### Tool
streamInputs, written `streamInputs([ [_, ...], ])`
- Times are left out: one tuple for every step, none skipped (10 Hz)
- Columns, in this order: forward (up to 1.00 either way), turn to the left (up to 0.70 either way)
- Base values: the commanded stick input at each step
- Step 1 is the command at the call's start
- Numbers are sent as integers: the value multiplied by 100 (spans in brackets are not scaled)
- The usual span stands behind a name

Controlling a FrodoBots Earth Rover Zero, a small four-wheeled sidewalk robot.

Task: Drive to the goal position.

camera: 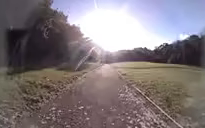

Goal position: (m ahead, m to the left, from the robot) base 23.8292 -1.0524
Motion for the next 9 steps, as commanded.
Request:
streamInputs([
  [50,0],
  [50,0],
  [50,0],
  [50,0],
  [50,0],
  [50,0],
  [50,0],
  [50,0],
  [50,0],
])
